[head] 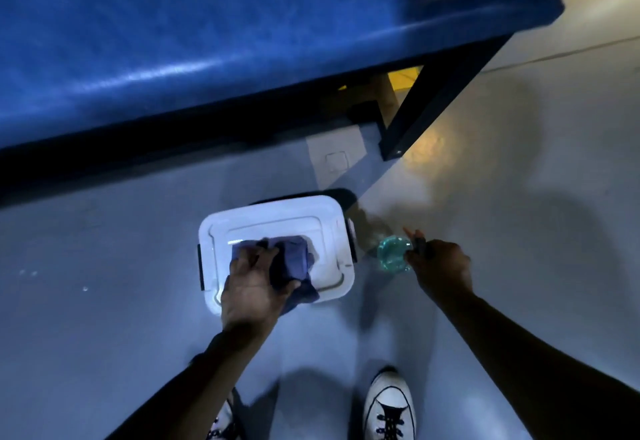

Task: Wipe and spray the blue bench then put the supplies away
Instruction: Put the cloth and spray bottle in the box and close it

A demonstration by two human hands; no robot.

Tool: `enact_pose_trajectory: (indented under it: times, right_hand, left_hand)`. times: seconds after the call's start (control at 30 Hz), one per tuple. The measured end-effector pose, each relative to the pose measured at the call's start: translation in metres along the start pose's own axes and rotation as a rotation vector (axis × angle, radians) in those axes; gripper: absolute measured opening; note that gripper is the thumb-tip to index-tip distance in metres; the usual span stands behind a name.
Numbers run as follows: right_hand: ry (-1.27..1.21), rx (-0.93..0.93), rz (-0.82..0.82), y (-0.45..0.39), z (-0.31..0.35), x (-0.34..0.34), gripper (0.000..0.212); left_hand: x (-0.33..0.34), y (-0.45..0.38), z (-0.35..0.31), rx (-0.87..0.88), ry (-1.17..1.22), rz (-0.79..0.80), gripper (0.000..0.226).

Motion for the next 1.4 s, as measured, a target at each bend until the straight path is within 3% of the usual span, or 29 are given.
enact_pose_trajectory:
  times: [0.13, 0.3, 0.4, 0.47, 0.53, 0.6, 0.77, 0.83, 0.97, 1.07, 1.2, 1.3, 1.4]
  right_hand:
    - [-0.048, 0.011, 0.019, -0.01, -0.014, 0.01, 0.024]
    - [-0.048, -0.017, 0.031, -0.016, -0.014, 0.014, 0.022]
    - [-0.092, -0.046, 0.014, -0.01, -0.014, 0.012, 0.04]
    - [-0.185, -0.056, -0.109, 0.004, -0.018, 0.001, 0.052]
    - [-0.216, -0.109, -0.21, 0.028, -0.017, -0.009, 0.036]
    - [-0.152, -0.184, -0.134, 0.05, -0.01, -0.005, 0.019]
    - [-0.122, -0.34, 0.117, 0.091, 0.002, 0.044, 0.014]
    - [-0.086, -0.364, 0.112, 0.087, 0.005, 0.066, 0.015]
    - [-0.135, -0.394, 0.101, 0.064, 0.009, 0.1, 0.017]
    - [-0.186, -0.386, 0.084, 0.041, 0.012, 0.114, 0.017]
    - [-0.202, -0.396, -0.004, 0.023, 0.01, 0.124, 0.035]
    - [-0.119, -0.418, 0.017, 0.033, 0.014, 0.115, 0.03]
    - [-0.055, -0.414, 0.011, 0.046, 0.028, 0.095, 0.018]
  left_hand:
    - [0.009, -0.007, 0.003, -0.009, 0.052, -0.036, 0.041]
    - [0.014, -0.017, 0.005, 0.014, 0.021, -0.041, 0.028]
    - [0.01, -0.011, 0.007, 0.041, 0.067, -0.029, 0.029]
    - [0.003, 0.007, 0.003, 0.056, 0.162, -0.022, 0.033]
    - [-0.002, 0.031, -0.002, 0.088, 0.255, -0.027, 0.035]
    - [-0.005, 0.056, -0.005, 0.105, 0.315, -0.034, 0.032]
    - [0.018, 0.108, 0.002, 0.128, 0.388, 0.008, 0.024]
    - [0.046, 0.109, 0.021, 0.102, 0.371, 0.043, 0.02]
    - [0.115, 0.083, 0.071, -0.104, 0.294, 0.163, 0.035]
    - [0.144, 0.061, 0.086, -0.122, 0.302, 0.138, 0.039]
    - [0.164, 0.043, 0.096, -0.14, 0.309, 0.185, 0.035]
    - [0.143, 0.062, 0.097, -0.115, 0.352, 0.114, 0.034]
    - [0.091, 0.088, 0.094, 0.005, 0.471, -0.088, 0.017]
Point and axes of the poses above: each hand's wrist, its own y-axis away from the middle knuckle, its own x-axis out of the palm, z = x × y, the point moved 5 cm from there along -y, towards the middle knuckle, and after that the axes turned 9 degrees about z, right-handed, at the moved point
